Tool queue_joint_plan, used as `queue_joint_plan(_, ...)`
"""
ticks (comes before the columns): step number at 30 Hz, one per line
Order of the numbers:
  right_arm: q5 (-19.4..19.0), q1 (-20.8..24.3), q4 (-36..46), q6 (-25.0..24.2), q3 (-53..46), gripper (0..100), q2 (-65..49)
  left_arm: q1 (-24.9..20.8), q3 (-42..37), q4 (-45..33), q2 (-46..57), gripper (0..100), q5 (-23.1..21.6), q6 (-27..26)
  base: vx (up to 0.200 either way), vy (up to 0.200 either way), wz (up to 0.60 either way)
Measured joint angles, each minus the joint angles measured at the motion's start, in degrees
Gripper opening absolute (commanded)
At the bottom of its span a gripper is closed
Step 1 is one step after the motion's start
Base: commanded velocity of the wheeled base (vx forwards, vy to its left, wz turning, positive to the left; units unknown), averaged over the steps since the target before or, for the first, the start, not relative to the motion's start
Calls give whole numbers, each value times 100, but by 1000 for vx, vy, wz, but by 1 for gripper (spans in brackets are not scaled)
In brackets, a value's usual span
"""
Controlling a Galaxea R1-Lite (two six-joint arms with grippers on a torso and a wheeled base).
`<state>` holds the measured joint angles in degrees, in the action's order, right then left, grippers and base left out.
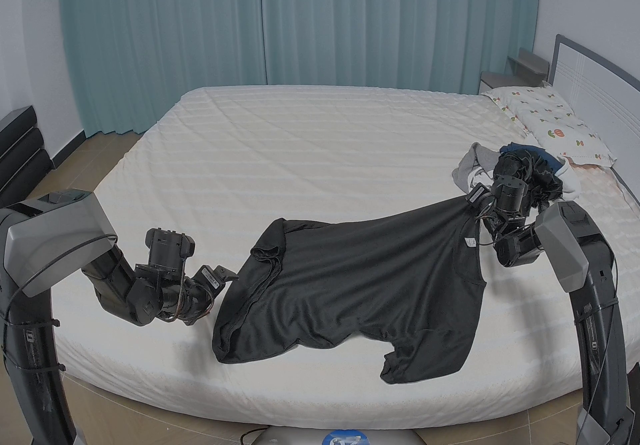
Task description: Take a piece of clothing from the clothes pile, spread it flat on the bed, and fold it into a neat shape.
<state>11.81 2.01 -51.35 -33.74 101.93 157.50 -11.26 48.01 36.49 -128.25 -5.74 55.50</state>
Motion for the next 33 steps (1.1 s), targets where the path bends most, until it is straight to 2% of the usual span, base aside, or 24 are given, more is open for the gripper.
queue_joint_plan(7,-139,10,-5,90,-228,100,24,2,-24,-4,-20,100,-5,9,0,0,0)
queue_joint_plan(13,-539,16,-104,202,-1128,100,-295,-2,-71,-1,-12,100,-27,55,0,0,0)
queue_joint_plan(21,-1252,10,-213,224,-3259,100,-1293,2,-199,7,57,100,-66,68,0,0,0)
queue_joint_plan(33,-2250,-17,-820,241,-6413,100,-2559,0,-355,11,132,100,-206,63,0,0,0)
